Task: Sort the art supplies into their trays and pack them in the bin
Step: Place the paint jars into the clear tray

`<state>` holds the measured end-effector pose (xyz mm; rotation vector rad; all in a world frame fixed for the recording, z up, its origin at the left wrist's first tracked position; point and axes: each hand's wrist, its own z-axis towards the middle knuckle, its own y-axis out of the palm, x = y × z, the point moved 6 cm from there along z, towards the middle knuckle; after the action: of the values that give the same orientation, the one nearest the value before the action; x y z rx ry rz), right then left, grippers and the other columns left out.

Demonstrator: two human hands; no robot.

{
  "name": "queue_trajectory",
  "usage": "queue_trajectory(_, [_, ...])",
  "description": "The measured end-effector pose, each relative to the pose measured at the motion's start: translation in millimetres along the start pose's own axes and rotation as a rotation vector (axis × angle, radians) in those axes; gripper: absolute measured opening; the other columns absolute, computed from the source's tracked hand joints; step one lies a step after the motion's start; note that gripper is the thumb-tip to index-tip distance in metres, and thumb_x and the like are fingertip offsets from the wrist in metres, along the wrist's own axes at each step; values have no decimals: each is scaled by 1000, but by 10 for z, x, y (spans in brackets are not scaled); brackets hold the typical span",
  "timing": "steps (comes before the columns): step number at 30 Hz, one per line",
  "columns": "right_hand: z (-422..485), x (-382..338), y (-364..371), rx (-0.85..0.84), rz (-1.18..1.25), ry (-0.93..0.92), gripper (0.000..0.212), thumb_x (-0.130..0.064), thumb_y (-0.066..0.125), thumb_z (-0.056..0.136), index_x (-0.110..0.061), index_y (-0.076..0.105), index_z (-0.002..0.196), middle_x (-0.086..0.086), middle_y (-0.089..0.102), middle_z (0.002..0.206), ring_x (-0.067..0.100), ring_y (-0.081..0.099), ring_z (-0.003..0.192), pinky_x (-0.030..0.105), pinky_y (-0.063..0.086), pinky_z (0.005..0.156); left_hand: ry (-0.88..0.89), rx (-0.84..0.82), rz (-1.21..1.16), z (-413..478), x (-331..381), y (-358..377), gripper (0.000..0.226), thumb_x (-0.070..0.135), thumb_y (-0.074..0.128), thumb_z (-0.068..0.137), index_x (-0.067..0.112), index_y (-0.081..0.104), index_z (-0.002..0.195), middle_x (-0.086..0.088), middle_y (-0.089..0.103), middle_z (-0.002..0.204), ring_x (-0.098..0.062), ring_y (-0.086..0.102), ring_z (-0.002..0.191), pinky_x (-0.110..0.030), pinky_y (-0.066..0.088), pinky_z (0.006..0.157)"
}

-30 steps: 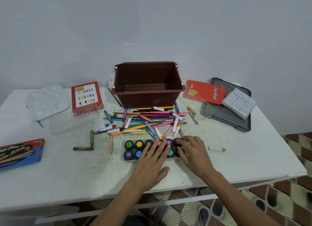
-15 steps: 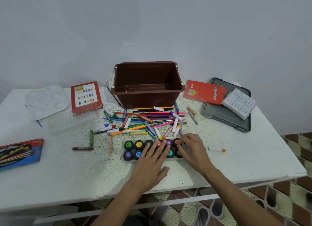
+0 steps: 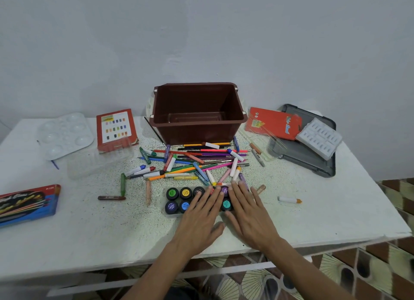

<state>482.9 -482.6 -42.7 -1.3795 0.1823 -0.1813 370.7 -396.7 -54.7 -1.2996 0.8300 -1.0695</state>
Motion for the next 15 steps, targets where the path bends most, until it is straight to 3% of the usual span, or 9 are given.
queue_trajectory(4, [-3,-63,56,-22,-5,-24,69,-54,23,105,-5,26,154,13,21,162,26,16,151,47,22,117,-82,-10,43,-5,-124,-24,74,56,39,97,8,30,153,-12,27,160,-28,21,149,-47,18,115])
queue_trajectory(8, [-11,-72,129,-61,-12,13,75,-59,27,103,-6,20,155,13,17,163,25,13,152,46,20,117,-129,-18,66,-49,-203,-33,75,60,37,96,12,28,154,-11,23,161,-32,22,148,-51,19,113])
queue_trajectory(15, [58,-178,53,-14,-8,-37,75,-58,30,102,-4,29,153,14,24,161,27,18,151,47,23,117,-184,1,53,-127,-314,-95,82,66,31,96,8,26,154,-14,24,160,-32,22,148,-48,16,117])
